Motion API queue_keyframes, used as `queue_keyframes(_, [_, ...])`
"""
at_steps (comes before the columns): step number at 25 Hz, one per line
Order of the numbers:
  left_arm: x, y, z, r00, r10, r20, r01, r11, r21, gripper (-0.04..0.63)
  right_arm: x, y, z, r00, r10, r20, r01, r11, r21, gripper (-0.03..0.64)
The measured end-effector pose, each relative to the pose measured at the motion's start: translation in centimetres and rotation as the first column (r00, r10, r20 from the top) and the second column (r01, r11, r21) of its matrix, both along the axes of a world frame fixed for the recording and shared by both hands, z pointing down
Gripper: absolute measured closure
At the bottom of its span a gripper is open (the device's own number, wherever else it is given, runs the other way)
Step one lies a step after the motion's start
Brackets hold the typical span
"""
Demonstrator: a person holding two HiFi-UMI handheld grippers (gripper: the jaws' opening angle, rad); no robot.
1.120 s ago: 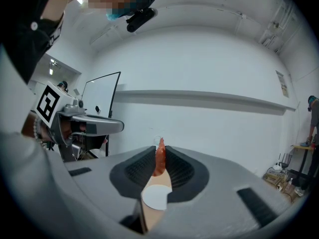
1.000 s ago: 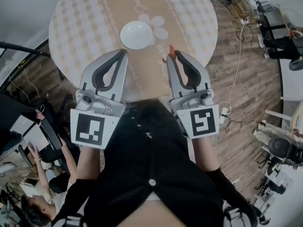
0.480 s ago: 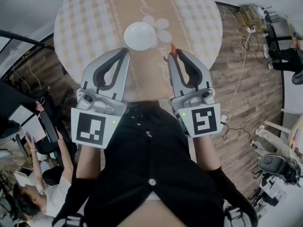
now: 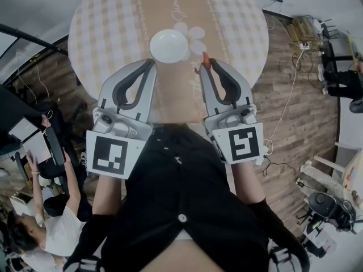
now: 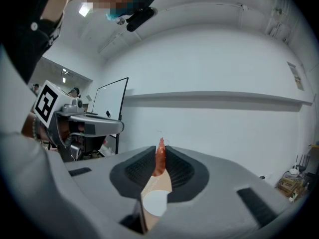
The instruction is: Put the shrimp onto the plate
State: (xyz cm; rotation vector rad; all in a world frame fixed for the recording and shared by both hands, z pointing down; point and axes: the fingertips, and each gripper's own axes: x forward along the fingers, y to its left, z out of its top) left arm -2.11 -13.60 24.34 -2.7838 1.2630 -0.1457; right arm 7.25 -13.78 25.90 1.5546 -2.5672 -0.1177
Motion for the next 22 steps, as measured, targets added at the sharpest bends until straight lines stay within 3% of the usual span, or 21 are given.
queue_keyframes(22, [1.2,-0.2,0.2,1.000,-0.027,0.007,0.027,1.000,0.002,0.592,1.0,-0.3,0.4,0.999,-0.034,0.004,0.034,0.999,-0.006,0.569])
